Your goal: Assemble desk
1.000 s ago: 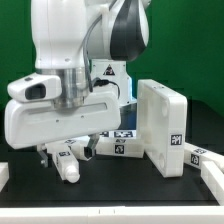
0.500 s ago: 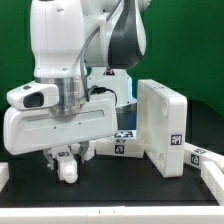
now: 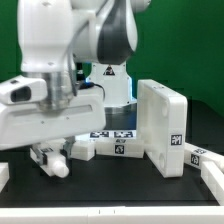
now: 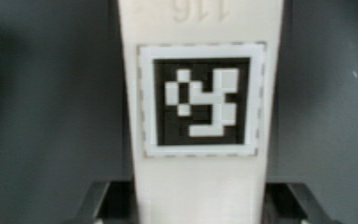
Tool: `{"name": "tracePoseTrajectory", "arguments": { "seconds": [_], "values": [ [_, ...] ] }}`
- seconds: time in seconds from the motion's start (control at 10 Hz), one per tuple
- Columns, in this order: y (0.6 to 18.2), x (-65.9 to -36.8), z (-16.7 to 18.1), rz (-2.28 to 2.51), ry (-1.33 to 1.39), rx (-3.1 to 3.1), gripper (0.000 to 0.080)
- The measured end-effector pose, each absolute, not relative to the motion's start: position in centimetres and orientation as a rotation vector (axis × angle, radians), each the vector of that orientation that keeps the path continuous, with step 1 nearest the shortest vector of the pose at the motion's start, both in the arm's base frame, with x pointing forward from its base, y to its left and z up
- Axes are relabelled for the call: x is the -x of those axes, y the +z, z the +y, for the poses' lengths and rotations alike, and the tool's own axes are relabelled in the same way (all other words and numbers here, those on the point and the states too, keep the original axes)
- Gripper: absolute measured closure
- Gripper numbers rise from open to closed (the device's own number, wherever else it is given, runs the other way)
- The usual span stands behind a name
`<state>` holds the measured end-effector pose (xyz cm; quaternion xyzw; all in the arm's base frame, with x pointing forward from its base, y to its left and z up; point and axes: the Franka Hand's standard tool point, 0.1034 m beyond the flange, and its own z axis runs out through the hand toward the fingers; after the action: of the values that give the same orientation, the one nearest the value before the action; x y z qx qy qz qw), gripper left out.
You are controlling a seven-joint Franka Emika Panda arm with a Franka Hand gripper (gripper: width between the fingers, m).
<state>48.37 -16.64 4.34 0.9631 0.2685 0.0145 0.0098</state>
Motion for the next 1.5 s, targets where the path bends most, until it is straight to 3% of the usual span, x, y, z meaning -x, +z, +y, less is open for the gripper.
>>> {"name": "tracePoseTrajectory", "arguments": {
  "seconds": [0.1, 0.4, 0.6, 0.8, 1.2, 1.3, 1.4, 1.5],
  "values": [
    [5.0, -47.6, -18.3, 0.812, 0.046, -3.007, 0.0515],
    [5.0, -47.4, -18.1, 0.815, 0.042, -3.010, 0.0515],
    [3.4, -46.8, -18.3, 0.628, 0.039, -3.052, 0.0515],
    [1.8, -44.4, -20.0, 0.451, 0.015, -3.093, 0.0515],
    [1.5, -43.7, -20.9, 0.401, 0.008, -3.106, 0.0515],
    [1.8, -43.9, -20.8, 0.403, -0.003, -3.116, 0.0421],
    [3.5, -44.5, -20.4, 0.410, -0.002, -3.136, 0.0249],
    [5.3, -45.1, -20.1, 0.407, 0.003, -3.153, 0.0249]
  ]
}}
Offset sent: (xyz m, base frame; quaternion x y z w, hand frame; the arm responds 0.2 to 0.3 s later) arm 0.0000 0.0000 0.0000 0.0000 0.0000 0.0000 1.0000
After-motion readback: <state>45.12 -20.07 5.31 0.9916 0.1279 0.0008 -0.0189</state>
